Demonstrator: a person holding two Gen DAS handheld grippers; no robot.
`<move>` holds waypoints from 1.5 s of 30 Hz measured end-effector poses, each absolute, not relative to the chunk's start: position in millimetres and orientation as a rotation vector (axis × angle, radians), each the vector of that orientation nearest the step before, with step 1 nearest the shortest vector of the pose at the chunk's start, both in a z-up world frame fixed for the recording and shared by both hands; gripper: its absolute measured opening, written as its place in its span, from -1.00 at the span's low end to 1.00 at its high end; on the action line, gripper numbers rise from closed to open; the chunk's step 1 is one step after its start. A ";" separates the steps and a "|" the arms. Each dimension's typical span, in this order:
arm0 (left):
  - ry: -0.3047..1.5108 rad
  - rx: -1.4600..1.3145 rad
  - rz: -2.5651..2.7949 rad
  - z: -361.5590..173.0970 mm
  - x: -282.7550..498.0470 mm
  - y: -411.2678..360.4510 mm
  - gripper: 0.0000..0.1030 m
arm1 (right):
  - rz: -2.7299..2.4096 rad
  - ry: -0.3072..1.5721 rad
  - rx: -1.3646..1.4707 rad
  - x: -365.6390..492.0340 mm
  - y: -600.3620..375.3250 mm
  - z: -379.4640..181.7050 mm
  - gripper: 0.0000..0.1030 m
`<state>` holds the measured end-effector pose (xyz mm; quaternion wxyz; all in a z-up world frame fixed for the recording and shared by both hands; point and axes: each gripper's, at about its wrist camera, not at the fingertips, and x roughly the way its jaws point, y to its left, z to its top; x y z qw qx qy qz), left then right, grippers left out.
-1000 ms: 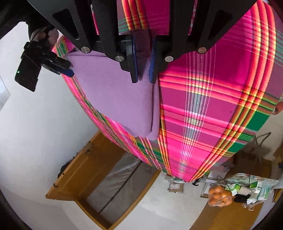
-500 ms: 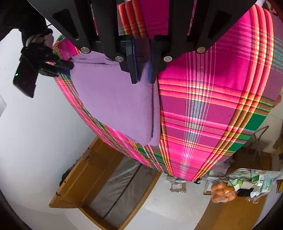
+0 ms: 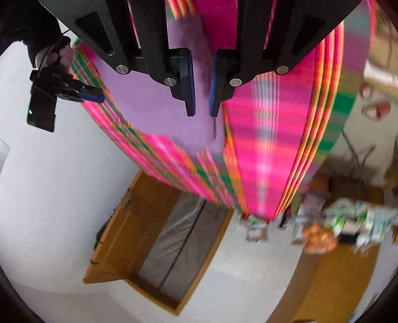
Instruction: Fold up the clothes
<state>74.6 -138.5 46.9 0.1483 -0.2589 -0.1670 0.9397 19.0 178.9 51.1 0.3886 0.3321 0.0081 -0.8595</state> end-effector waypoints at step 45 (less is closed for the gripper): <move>-0.698 -0.924 2.558 14.2 -8.3 -121.3 -0.70 | -2.249 -0.117 1.123 -95.0 146.3 19.2 -0.54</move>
